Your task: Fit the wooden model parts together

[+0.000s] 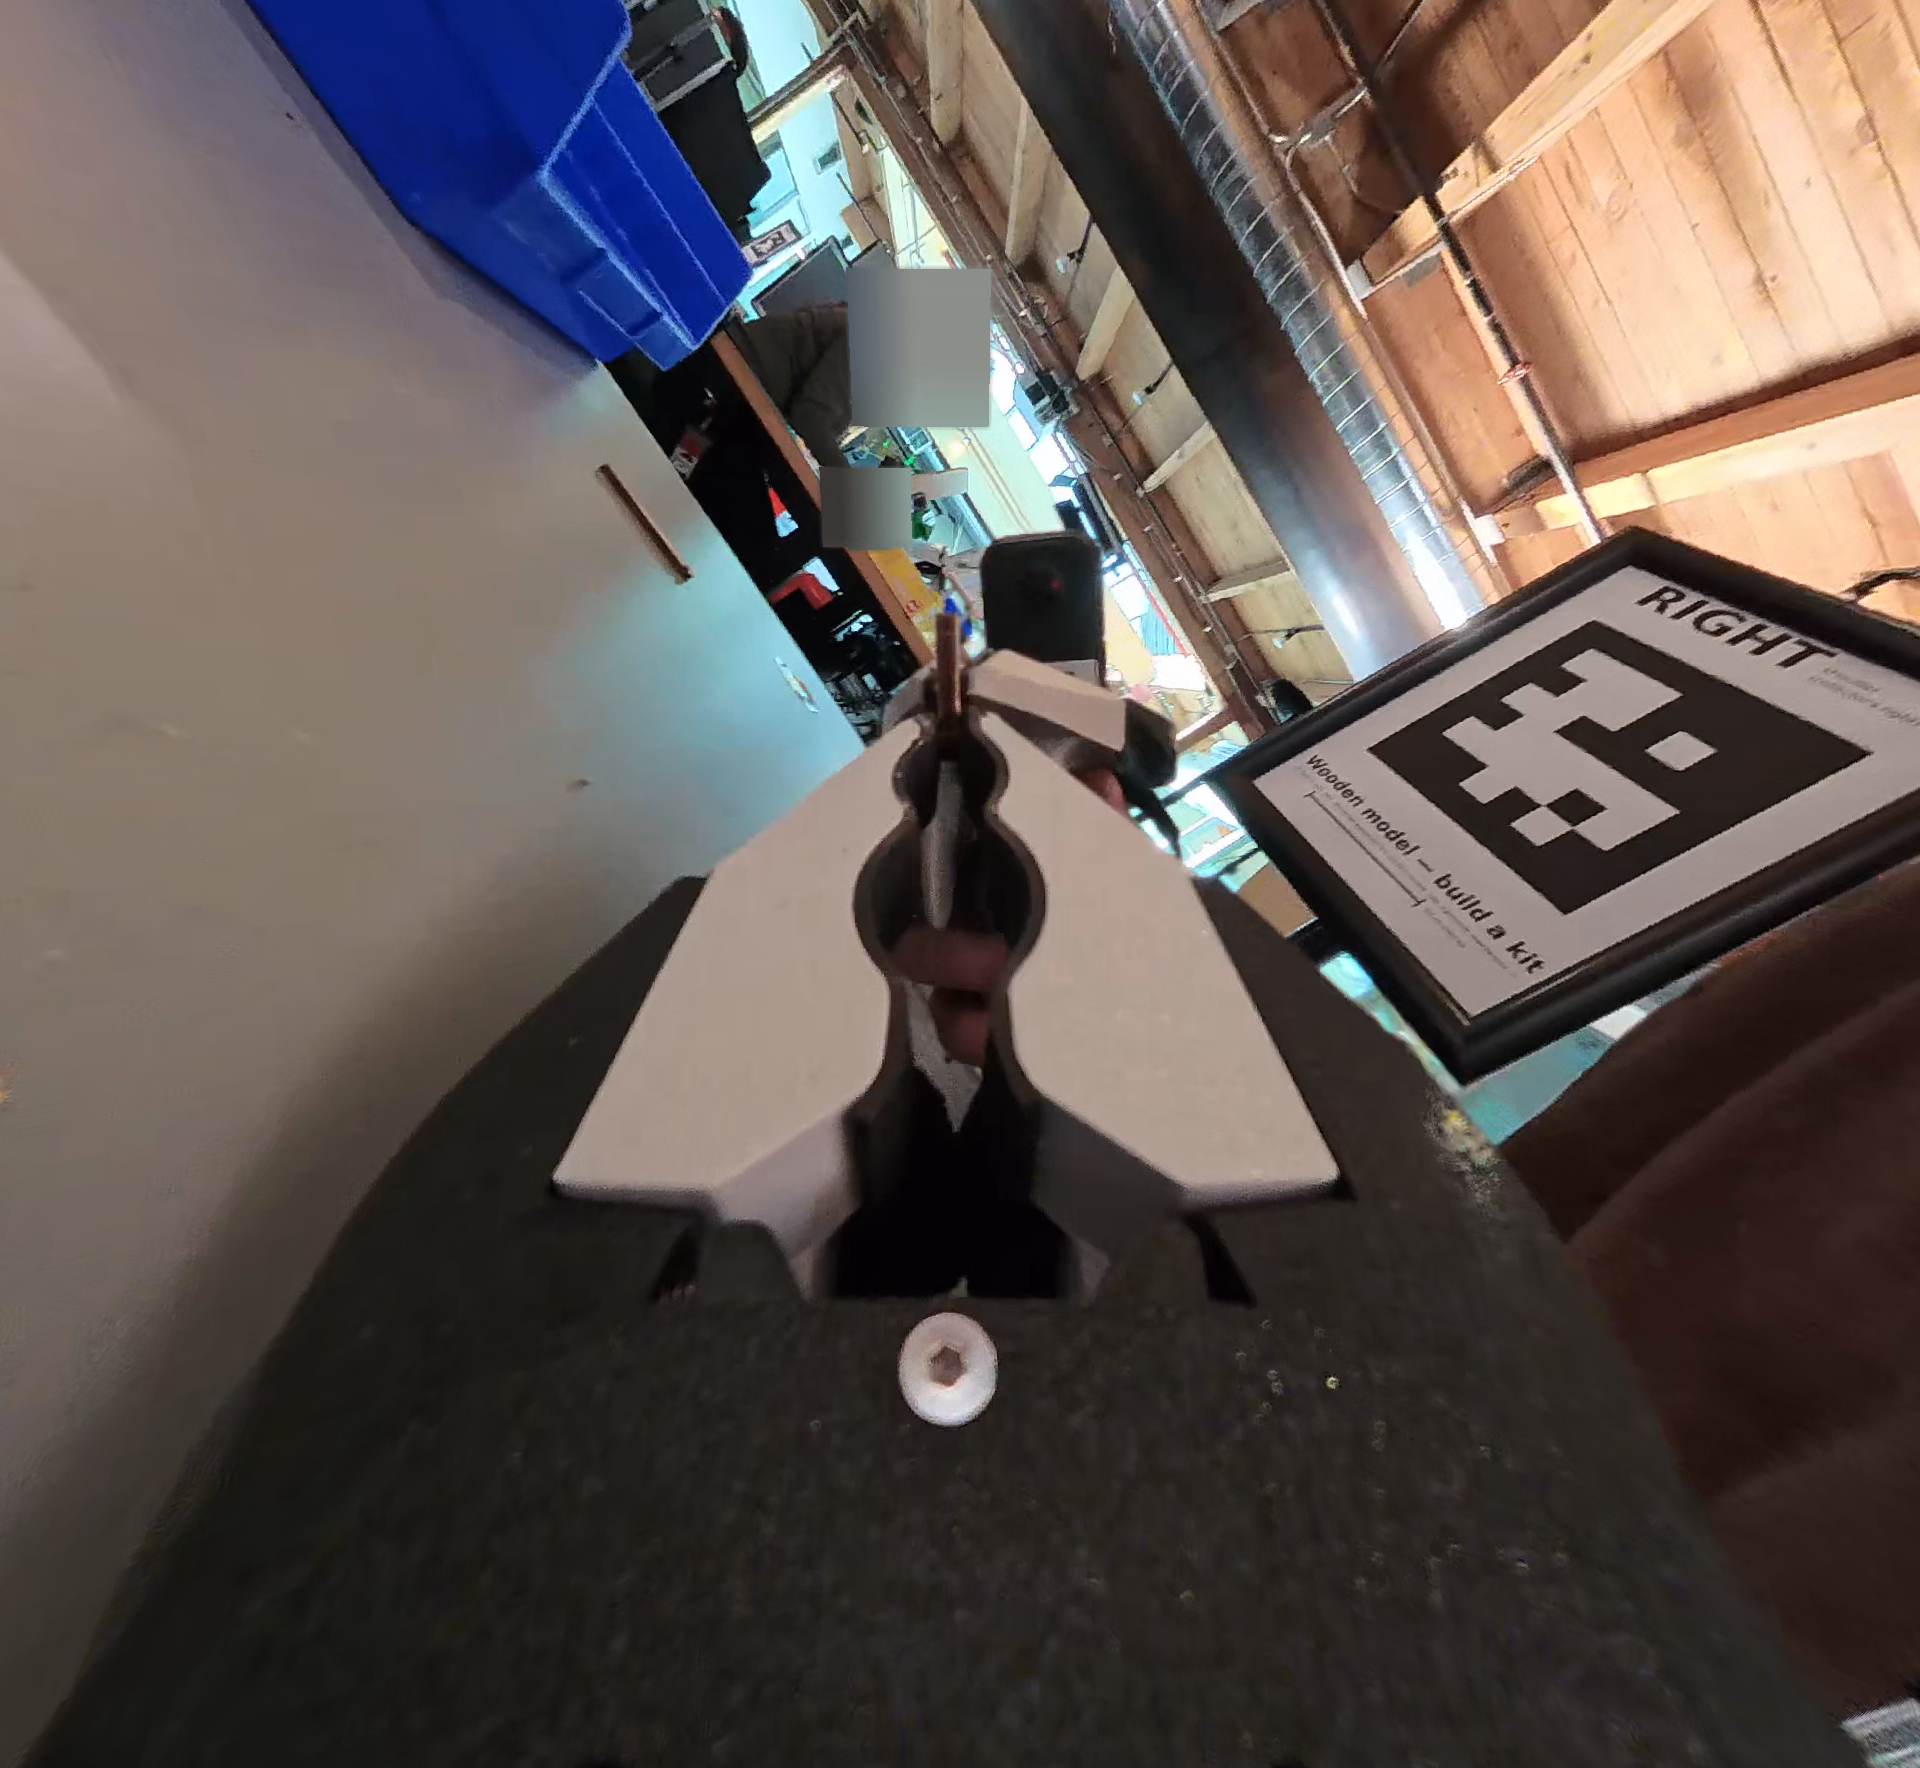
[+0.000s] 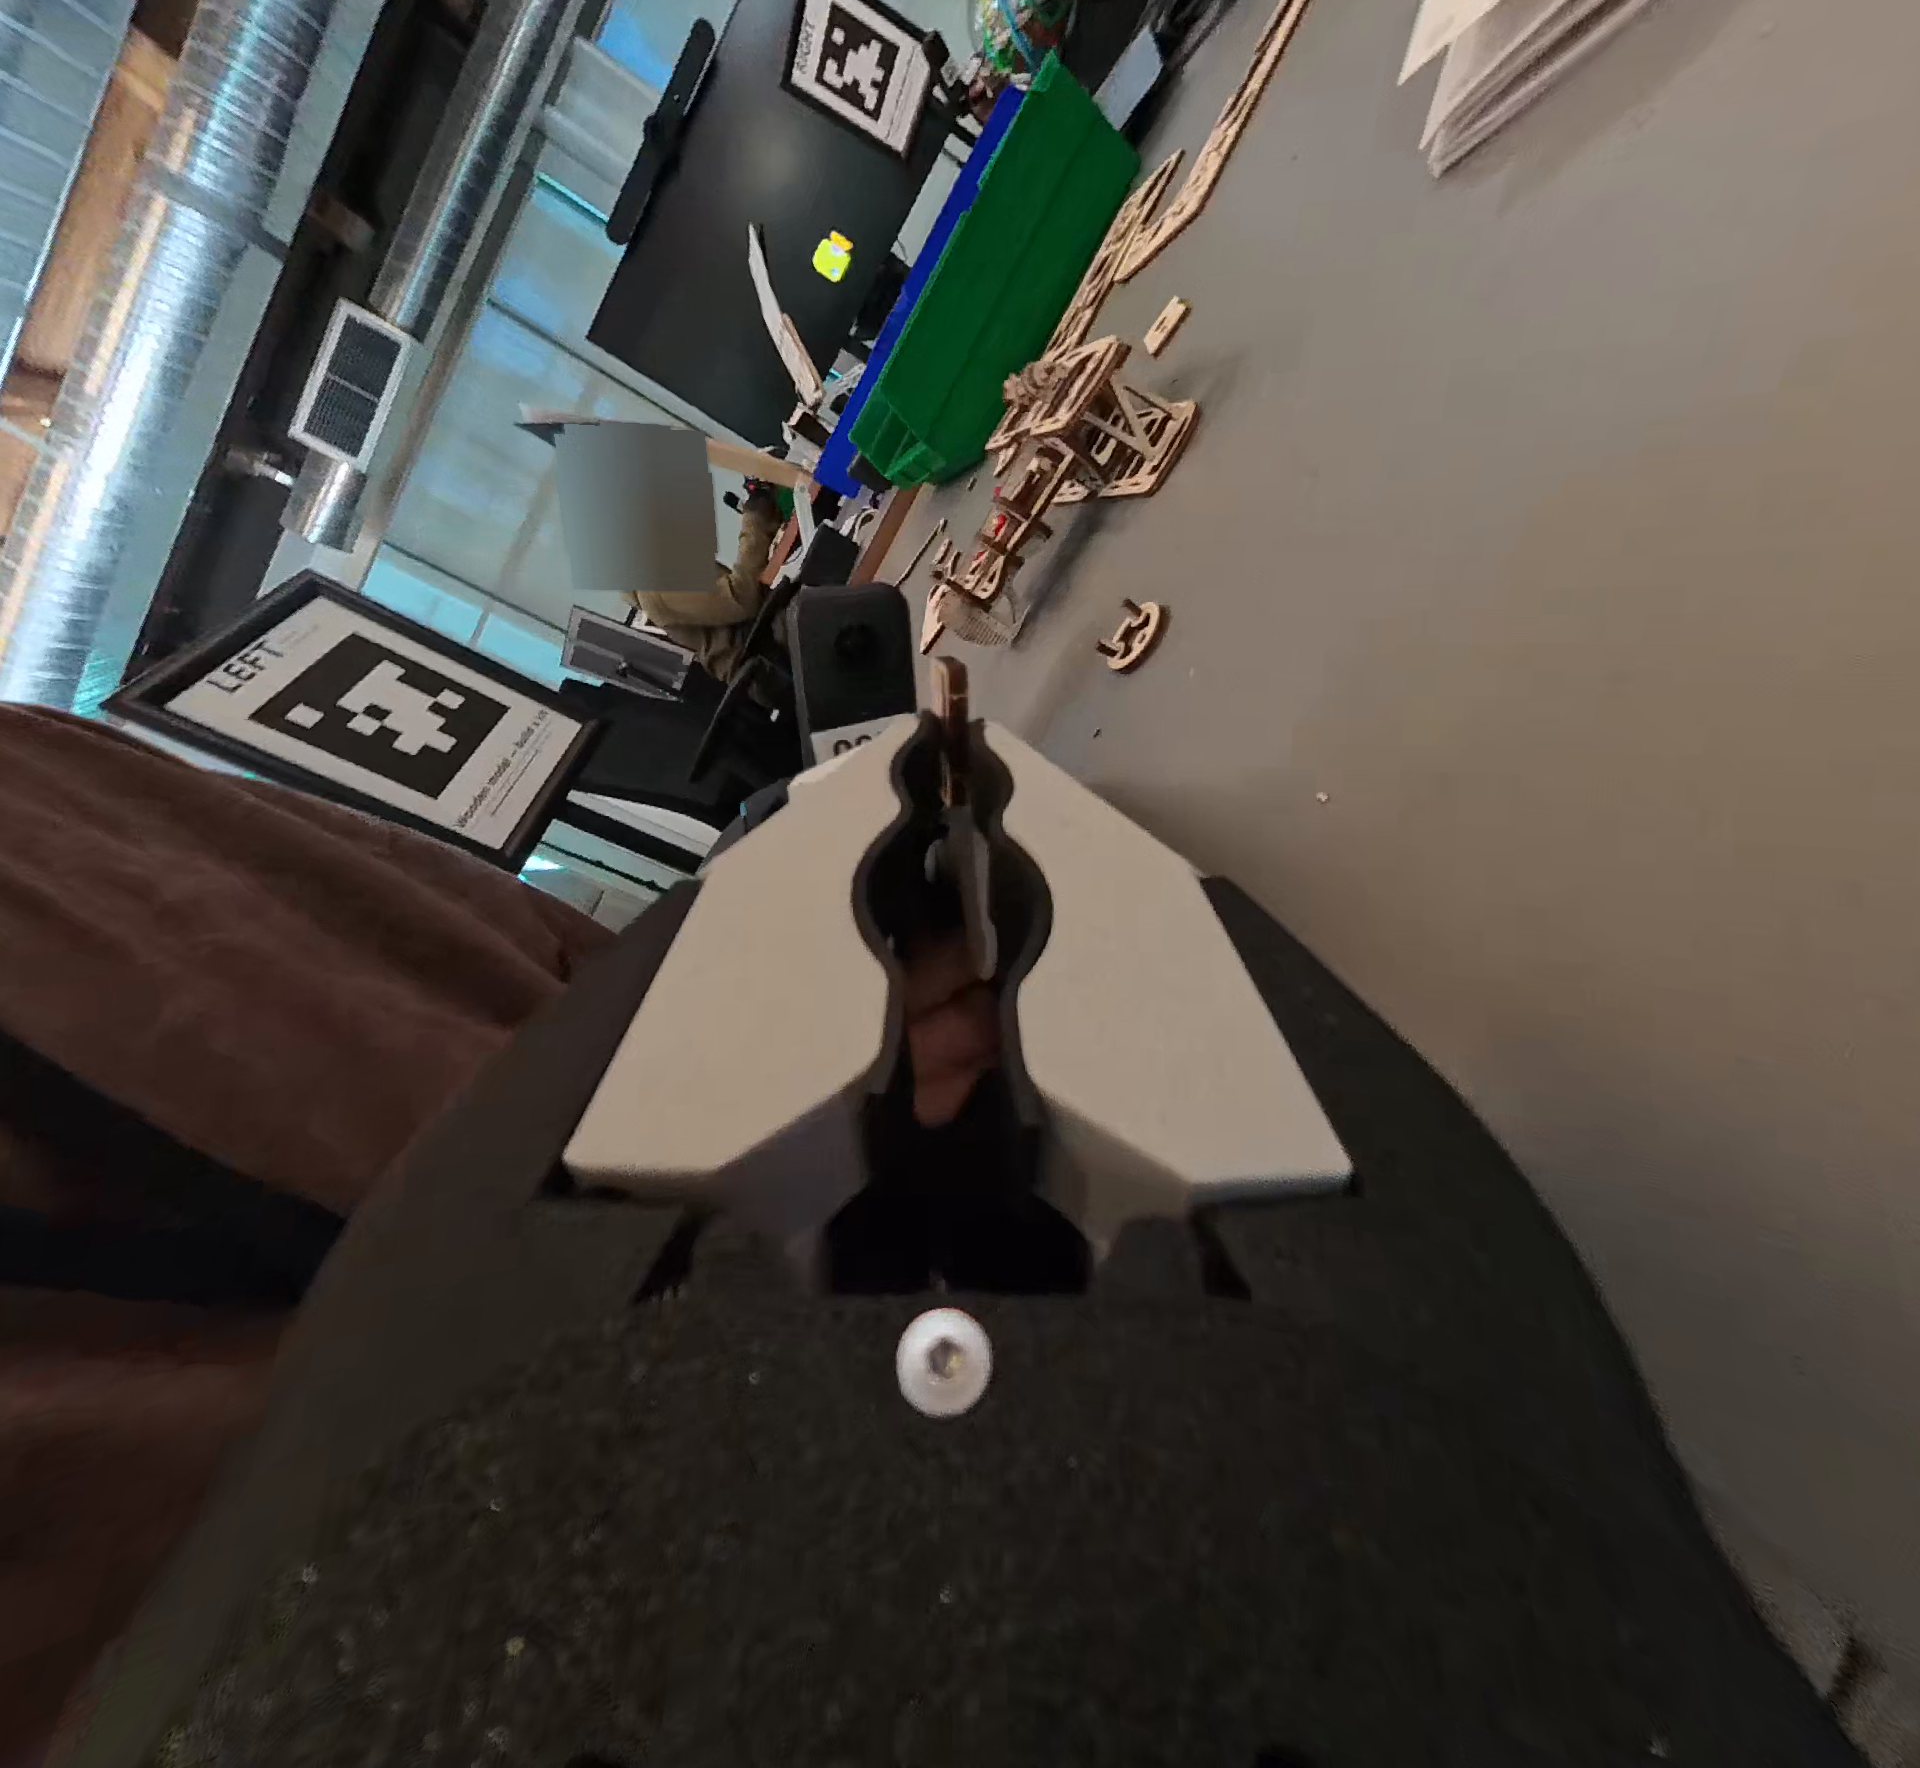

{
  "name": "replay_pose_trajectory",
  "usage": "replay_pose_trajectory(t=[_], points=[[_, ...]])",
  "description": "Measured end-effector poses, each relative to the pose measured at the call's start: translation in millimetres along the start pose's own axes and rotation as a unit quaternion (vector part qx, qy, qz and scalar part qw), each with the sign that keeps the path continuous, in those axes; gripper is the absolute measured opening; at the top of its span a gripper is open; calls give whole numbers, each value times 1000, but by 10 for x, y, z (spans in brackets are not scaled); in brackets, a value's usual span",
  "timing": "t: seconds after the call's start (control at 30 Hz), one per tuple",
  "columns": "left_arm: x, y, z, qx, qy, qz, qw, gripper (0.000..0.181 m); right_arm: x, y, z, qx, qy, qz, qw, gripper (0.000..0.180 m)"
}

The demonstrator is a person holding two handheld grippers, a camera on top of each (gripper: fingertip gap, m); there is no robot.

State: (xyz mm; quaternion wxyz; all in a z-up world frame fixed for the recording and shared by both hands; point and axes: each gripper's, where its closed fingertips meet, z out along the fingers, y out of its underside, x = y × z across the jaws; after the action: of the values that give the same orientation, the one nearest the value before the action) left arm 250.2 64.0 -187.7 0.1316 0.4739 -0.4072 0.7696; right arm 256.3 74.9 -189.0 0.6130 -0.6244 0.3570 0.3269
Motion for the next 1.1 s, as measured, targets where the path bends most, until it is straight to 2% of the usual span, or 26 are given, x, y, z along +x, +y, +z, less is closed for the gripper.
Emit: replay_pose_trajectory(t=[0.2, 0.3, 0.53, 0.63, 0.7, 0.8, 0.97, 1.1], points=[[-113, 8, -3, 2, -26, 29, 999, 1, 115, -1, 27, 18, 15, 34, 999, 3], [-183, 46, 6, -10, -61, 73, 995, 2, 194, 12, 20, 32, 40, 53, 997, 3], [-342, 165, 25, -60, -143, 177, 972, 3, 379, 85, -23, 15, 120, 17, 993, 4], [-370, 194, 33, -77, -161, 208, 962, 2, 419, 97, -25, -1, 151, -28, 988, 5], [-358, 195, 37, -81, -154, 197, 965, 2, 384, 86, -34, 4, 127, -4, 992, 4], [-273, 158, 34, -86, -110, 113, 984, 5, 277, 67, -74, 9, 54, 51, 997, 2], [-200, 130, -1, -79, -83, 85, 990, 5, 181, 120, -55, -33, 41, -1, 999, 2], [-146, 174, 6, -91, -56, 74, 992, 3, 134, 134, -67, -43, 18, 5, 999, 2]])
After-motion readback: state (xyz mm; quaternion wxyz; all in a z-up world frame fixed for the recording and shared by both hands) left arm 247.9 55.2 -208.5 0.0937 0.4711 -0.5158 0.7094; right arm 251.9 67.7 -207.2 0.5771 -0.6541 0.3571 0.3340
